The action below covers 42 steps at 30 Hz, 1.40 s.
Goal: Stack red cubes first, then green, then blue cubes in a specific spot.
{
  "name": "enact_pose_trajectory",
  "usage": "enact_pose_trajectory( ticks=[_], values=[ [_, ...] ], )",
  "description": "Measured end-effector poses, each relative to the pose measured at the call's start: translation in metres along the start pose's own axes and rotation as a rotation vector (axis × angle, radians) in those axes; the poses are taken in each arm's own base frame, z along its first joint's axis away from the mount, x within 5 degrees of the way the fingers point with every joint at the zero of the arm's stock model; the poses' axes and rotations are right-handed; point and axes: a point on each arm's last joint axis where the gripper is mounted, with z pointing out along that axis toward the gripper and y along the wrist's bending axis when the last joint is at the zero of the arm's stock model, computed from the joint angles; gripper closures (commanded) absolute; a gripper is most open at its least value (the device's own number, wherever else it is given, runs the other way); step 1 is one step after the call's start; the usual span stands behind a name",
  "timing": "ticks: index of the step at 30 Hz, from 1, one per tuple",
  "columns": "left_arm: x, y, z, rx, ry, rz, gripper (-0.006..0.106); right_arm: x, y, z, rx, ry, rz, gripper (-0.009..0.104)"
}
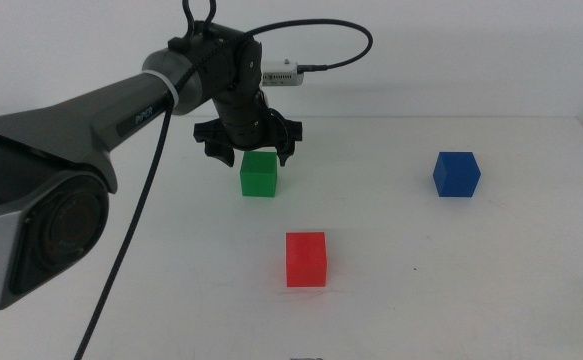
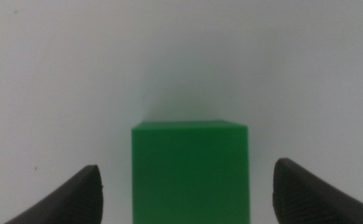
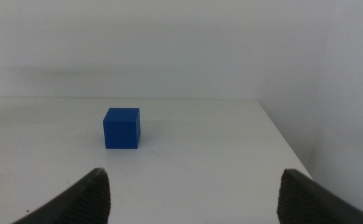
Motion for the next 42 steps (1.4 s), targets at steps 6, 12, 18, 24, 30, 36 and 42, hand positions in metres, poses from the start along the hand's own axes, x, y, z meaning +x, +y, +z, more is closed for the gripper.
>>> enact_pose_trajectory(
  ticks=[6, 12, 18, 24, 30, 36, 42],
  values=[
    [-0.001, 0.001, 0.014, 0.006, -0.019, 0.012, 0.014, 0.0, 0.0, 0.0, 0.0, 0.0, 0.0, 0.004],
    [0.001, 0.002, 0.021, 0.003, -0.011, 0.013, 0.043, 0.0, 0.0, 0.0, 0.0, 0.0, 0.0, 0.004],
    [0.003, 0.0, 0.024, 0.019, 0.006, -0.001, 0.072, 0.0, 0.0, 0.0, 0.0, 0.0, 0.0, 0.004],
    [0.003, -0.004, -0.004, 0.032, 0.028, -0.031, 0.078, 0.0, 0.0, 0.0, 0.0, 0.0, 0.0, 0.004],
    [0.026, -0.022, -0.051, -0.019, -0.001, -0.004, 0.078, 0.0, 0.0, 0.0, 0.0, 0.0, 0.0, 0.004],
    [0.07, -0.043, -0.089, -0.007, -0.004, -0.013, 0.078, 0.0, 0.0, 0.0, 0.0, 0.0, 0.0, 0.004],
    [0.1, -0.072, -0.103, -0.018, -0.024, 0.004, 0.078, 0.0, 0.0, 0.0, 0.0, 0.0, 0.0, 0.004]
  ],
)
